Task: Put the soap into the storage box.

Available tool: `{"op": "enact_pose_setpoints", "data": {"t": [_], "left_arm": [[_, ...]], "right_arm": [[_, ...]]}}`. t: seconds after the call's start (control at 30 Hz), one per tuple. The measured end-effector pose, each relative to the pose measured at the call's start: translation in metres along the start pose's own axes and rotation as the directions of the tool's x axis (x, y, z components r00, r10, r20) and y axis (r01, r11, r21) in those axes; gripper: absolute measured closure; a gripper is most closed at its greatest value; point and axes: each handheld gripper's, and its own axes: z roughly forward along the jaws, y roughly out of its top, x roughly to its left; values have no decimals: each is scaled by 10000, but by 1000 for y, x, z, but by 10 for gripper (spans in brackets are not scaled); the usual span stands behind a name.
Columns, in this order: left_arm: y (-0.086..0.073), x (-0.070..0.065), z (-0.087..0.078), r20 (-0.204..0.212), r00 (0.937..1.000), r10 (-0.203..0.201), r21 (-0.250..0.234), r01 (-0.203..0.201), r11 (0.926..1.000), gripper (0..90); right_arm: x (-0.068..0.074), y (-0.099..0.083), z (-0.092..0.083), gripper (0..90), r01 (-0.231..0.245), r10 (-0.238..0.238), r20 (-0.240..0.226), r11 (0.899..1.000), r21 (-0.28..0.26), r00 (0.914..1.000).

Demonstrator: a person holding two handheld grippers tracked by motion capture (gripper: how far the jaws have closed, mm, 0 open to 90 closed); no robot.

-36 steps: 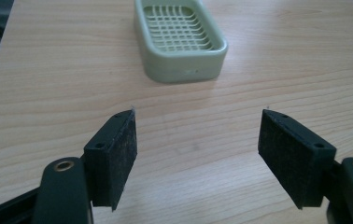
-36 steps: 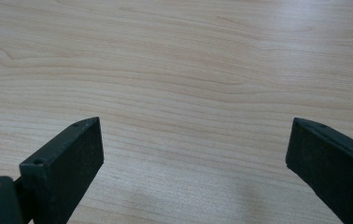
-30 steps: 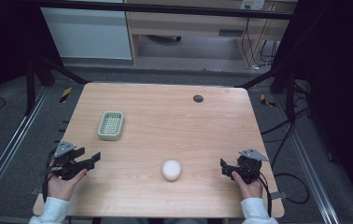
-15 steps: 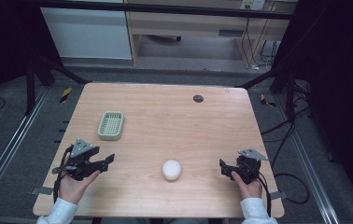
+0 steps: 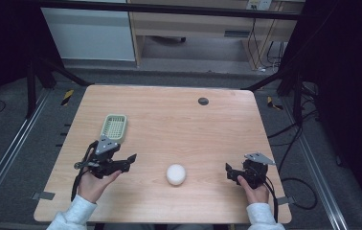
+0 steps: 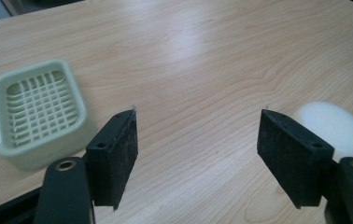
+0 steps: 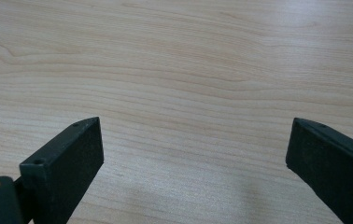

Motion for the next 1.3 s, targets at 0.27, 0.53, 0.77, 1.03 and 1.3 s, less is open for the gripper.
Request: {"op": "enact_pose_setpoints", "data": {"t": [0.27,0.53,0.77,1.03,1.3], "left_arm": [[15,-18,9,322,9981,526,141,-530,9985,287],[22,-35,24,616,9949,798,347,-821,9960,287],[21,-45,37,855,9921,921,665,-979,9930,291],[22,-58,49,1209,9864,1111,1050,-1240,9867,285],[21,-68,58,1455,9840,1027,1219,-1208,9852,266]], "right_arm": [[0,0,0,45,11,-11,-33,10000,32,10000],[0,1,1,45,44,-40,-165,9997,236,9999],[0,1,2,45,58,-55,-125,9997,237,9999],[1,1,2,45,57,-53,-149,9996,260,9999],[1,1,2,45,73,-68,-198,9996,268,9998]]}}
